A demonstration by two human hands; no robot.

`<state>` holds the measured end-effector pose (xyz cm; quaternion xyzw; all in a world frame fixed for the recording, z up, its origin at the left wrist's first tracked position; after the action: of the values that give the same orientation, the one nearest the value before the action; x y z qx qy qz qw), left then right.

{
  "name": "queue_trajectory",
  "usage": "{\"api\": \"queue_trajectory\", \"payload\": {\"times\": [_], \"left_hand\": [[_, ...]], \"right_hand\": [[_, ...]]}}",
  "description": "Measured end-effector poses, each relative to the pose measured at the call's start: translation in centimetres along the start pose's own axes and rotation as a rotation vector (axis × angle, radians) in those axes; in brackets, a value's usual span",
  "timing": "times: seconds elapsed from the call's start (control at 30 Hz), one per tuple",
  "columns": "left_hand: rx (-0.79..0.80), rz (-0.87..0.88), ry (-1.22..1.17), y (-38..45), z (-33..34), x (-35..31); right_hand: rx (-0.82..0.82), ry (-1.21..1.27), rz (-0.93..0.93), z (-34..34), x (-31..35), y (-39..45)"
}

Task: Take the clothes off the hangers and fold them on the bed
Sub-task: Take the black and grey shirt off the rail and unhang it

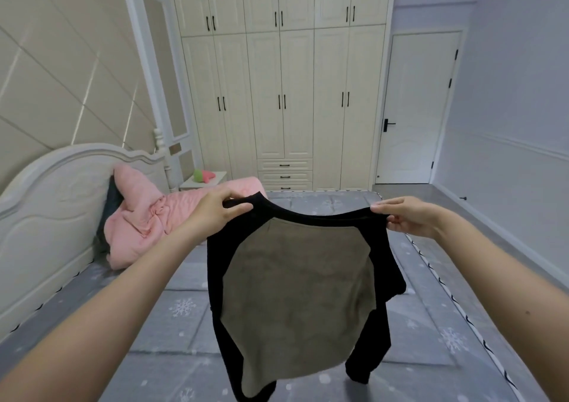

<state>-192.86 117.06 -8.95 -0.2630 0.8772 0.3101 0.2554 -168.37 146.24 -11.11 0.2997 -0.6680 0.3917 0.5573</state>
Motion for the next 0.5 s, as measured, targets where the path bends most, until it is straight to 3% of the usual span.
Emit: {"api": "queue_trajectory", "payload": {"times": [0.13, 0.3, 0.5], "left_hand": [[0.049, -0.008, 0.091, 0.6, 0.5, 0.9], [-0.028, -0.036, -0.044, 1.2, 1.3, 1.3], [-0.027, -0.104, -0.120, 2.3, 2.4, 3.3]], "right_hand": [[0.066, -0.008, -0.017, -0.6, -0.7, 0.4], [0.195, -0.167, 0.022, -1.1, -1.7, 1.0], [-0.056, -0.410, -0.022, 0.0, -2.2, 2.8]]}}
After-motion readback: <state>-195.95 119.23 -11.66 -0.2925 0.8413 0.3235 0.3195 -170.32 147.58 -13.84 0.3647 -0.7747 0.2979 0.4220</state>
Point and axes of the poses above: each hand's wrist, its own y-axis towards the middle knuckle, its own z-axis out of the palm, x = y × z, the point moved 2 cm from there along y, towards the middle knuckle
